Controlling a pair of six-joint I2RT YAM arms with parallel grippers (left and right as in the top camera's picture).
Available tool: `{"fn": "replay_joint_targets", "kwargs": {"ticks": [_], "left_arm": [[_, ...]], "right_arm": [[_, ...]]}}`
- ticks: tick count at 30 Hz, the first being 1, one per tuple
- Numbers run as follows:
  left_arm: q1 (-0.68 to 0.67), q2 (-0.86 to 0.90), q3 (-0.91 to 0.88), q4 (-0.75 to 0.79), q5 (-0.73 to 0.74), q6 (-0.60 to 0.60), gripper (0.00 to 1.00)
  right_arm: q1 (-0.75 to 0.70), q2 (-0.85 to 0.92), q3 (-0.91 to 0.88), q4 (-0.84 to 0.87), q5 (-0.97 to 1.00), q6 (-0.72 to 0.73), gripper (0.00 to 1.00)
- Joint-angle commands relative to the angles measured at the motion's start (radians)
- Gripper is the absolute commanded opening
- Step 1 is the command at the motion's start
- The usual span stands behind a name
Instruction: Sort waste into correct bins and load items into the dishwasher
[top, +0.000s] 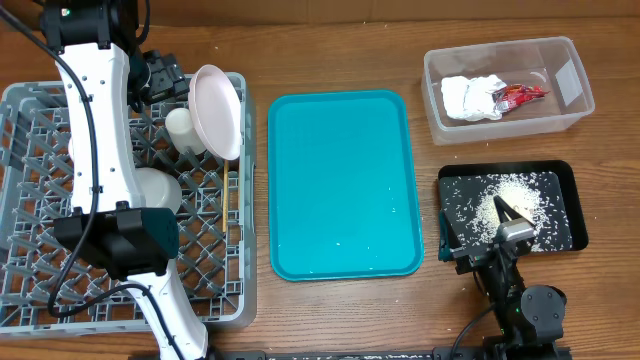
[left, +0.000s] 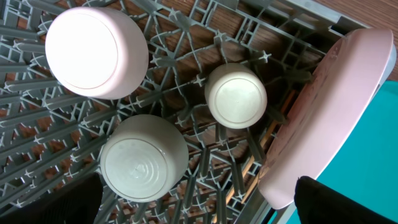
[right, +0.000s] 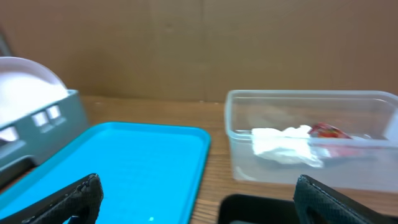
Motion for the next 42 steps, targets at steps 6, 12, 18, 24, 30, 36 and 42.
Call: {"fn": "replay_joint_targets", "kwargs": {"ticks": [6, 12, 18, 24, 30, 36, 42], "left_arm": [[-0.007, -0.007, 0.020, 0.000, -0.006, 0.019, 1.00], [-0.007, -0.007, 0.021, 0.000, -0.006, 0.019, 1.00], [-0.007, -0.007, 0.020, 0.000, -0.006, 0.019, 1.00], [-0.007, -0.007, 0.020, 0.000, -0.006, 0.019, 1.00], [-0.007, -0.007, 0.020, 0.000, -0.006, 0.019, 1.00], [-0.007, -0.007, 0.021, 0.000, -0.006, 0.019, 1.00], [-0.007, -0.007, 0.021, 0.000, -0.006, 0.019, 1.00]], "right_arm": [[-0.056, -0.011, -0.010, -0.001, 0.101, -0.006, 1.00], [-0.128, -0.011, -0.010, -0.002, 0.101, -0.006, 1.00], [-0.141, -0.011, -0.010, -0.002, 0.098, 0.007, 1.00], [-0.141, -0.011, -0.010, -0.003, 0.112, 0.106, 1.00], [-0.141, -0.011, -0.010, -0.003, 0.111, 0.054, 1.00], [-0.141, -0.011, -0.010, 0.000, 0.097, 0.054, 1.00], [-0.141, -0.011, -0.010, 0.000, 0.097, 0.054, 1.00]]}}
